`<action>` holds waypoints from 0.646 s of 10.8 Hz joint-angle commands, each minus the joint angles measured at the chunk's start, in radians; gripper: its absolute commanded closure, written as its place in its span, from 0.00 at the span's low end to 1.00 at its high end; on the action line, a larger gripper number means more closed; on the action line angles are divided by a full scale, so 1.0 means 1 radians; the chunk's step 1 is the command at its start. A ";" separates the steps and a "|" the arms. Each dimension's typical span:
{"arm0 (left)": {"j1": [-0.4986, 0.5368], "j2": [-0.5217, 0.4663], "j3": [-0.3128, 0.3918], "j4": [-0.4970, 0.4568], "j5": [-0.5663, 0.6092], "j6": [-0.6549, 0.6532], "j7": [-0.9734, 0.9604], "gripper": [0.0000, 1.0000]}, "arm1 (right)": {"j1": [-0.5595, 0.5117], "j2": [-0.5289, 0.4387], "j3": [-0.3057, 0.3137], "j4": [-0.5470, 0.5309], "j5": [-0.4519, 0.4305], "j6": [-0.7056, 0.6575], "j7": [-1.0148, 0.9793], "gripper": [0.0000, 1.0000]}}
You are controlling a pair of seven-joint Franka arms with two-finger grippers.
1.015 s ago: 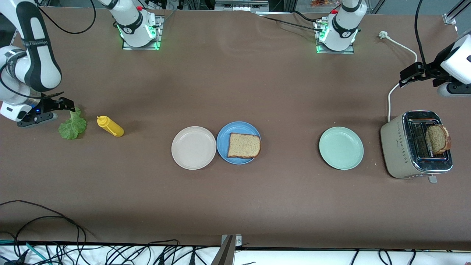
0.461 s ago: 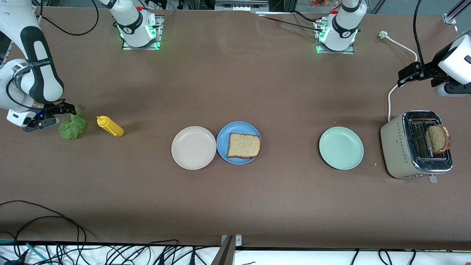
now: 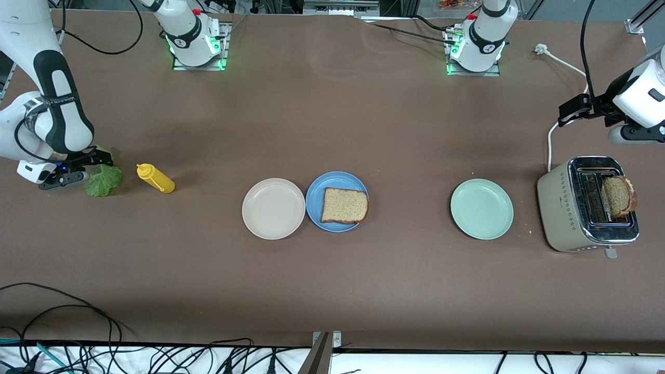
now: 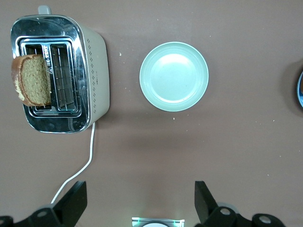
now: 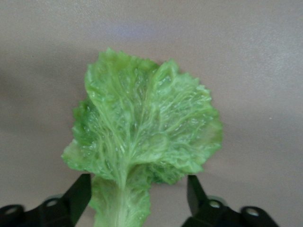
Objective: Make sandwich in blue plate with both arms
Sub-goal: 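Lower the right gripper onto the green lettuce leaf and grasp it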
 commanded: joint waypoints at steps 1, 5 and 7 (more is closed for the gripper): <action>0.007 0.000 -0.002 0.006 0.002 -0.006 0.003 0.00 | -0.006 0.015 0.007 0.017 0.032 -0.009 -0.029 0.79; 0.007 0.000 -0.002 0.005 0.002 -0.006 0.003 0.00 | -0.004 0.020 0.007 0.017 0.032 -0.018 -0.031 1.00; 0.011 0.000 -0.002 0.005 0.002 -0.006 0.003 0.00 | -0.003 0.017 0.008 0.019 0.032 -0.032 -0.029 1.00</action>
